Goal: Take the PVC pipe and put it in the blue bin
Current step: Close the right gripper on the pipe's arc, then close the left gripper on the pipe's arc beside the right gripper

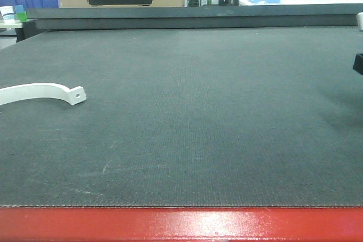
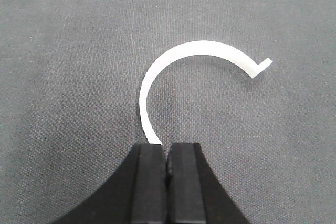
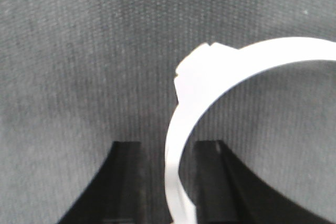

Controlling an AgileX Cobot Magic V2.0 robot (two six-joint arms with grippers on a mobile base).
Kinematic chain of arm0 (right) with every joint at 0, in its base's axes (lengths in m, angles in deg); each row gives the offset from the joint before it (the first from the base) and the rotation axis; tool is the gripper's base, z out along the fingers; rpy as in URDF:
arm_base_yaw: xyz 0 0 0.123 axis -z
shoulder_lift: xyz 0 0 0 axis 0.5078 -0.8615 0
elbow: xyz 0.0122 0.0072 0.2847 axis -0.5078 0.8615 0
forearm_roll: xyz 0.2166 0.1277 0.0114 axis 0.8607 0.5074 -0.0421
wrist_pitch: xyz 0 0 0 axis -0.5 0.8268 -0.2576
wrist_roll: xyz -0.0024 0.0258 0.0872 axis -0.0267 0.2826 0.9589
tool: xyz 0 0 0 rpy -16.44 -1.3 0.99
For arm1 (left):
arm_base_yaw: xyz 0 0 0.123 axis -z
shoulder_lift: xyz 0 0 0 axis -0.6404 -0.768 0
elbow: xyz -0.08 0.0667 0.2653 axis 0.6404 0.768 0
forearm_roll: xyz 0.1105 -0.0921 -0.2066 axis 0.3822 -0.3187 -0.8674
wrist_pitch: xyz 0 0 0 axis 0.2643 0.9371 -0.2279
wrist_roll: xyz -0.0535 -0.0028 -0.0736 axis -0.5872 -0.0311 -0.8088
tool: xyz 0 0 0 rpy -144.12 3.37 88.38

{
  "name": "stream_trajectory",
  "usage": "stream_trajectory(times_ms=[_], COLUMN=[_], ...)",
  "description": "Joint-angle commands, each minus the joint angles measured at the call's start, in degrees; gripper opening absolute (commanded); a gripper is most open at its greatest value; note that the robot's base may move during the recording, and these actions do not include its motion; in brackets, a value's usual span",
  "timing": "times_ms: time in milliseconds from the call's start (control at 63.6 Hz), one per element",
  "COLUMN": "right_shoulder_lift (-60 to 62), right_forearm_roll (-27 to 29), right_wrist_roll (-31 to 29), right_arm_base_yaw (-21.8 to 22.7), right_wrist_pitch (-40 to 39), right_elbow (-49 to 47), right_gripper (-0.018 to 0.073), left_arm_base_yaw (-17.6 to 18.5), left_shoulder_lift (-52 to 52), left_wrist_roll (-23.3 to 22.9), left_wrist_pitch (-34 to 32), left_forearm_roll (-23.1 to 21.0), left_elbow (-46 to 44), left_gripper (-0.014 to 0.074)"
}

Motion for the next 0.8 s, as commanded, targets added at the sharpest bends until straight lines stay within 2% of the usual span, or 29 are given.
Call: stream_trajectory(times_ms=[0,330,409,471,534,597,786], right_shoulder_lift=[-0.7,-3.11,-3.11,-3.11,-3.11,-3.11,0.22], right_forearm_roll=[-0.16,-0.16,-0.16,-0.16,-0.16,-0.16,-0.16], right_wrist_roll=[-0.08,-0.08,-0.08,-0.08,-0.08,-0.08,-0.08], right_arm_base_yaw=[0.24,0.24,0.24,0.24,0.24,0.24,0.24], right_wrist_pitch=[-0.87,-0.55,-0.55,-0.4,-0.38,0.45,4.42], right_elbow=[-0.45,-0.45,-0.45,-0.45,-0.45,-0.59,-2.83], right_gripper=[0.0113,0.0103,0.0032,-0.0074,-0.0172,-0.0167,-0.0167], left_arm_base_yaw=[0.11,0.11,0.11,0.11,0.11,0.11,0.11], left_shoulder_lift=[0.03,0.03,0.03,0.03,-0.1,-0.83,-8.12], left_wrist_roll=[0.0,0.0,0.0,-0.99,-4.74,-8.03,-7.61], left_wrist_pitch=[-0.04,2.52,3.09,3.22,3.22,4.59,12.66], left_forearm_roll=[-0.53,-0.53,-0.53,-0.53,-0.53,-0.53,3.41], left_elbow=[-0.41,-0.41,-0.41,-0.41,-0.41,-0.76,-5.55], left_gripper=[-0.0111,-0.0111,-0.0111,-0.0111,-0.0111,-0.0111,-0.0111])
